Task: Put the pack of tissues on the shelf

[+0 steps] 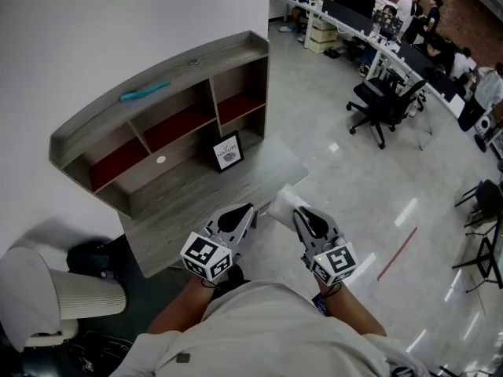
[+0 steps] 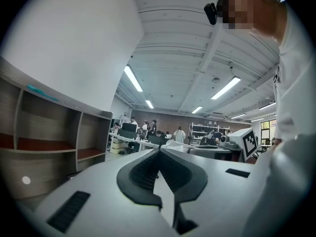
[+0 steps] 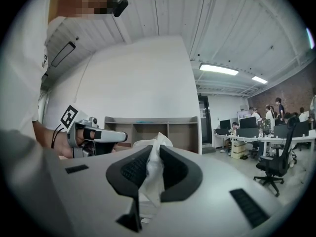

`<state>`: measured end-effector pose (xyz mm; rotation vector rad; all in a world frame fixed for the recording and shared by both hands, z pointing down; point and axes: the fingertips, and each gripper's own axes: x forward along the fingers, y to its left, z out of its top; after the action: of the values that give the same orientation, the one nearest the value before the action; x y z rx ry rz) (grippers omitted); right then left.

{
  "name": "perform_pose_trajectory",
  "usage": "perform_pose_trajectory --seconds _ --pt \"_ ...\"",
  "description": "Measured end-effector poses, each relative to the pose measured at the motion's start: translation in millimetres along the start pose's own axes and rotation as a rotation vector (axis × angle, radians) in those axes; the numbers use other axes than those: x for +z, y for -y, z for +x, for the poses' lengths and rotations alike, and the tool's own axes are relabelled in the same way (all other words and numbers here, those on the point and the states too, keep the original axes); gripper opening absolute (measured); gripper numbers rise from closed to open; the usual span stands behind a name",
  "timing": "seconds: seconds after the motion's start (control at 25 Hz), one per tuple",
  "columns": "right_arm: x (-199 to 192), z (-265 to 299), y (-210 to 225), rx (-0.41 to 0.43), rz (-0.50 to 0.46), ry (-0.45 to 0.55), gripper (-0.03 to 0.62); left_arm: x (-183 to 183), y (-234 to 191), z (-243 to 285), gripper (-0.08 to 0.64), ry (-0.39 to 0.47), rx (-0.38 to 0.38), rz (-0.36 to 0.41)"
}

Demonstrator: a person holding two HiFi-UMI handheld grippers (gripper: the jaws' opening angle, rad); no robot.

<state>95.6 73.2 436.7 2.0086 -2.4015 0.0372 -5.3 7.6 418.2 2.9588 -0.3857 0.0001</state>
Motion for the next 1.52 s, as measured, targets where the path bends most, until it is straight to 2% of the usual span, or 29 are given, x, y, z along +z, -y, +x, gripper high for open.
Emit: perform_pose_trajectory --seconds 0.44,0.84,1.12,1.52 --pt "10 109 -8 -0.045 0.003 0.007 0.057 23 -106 -1 0.015 -0.01 -0.042 0.014" --pt "0 163 13 -0.05 0.027 -0.013 0.057 20 -159 24 0.015 -0.028 -0.043 -0.003" --pt "0 208 60 0.005 0.013 -0.008 0.057 21 -194 65 0.017 -0.028 0.02 -0.008" --pt "2 289 130 0.151 -0.001 -0.027 0.057 25 -249 126 0.015 -0.009 0.156 -0.026"
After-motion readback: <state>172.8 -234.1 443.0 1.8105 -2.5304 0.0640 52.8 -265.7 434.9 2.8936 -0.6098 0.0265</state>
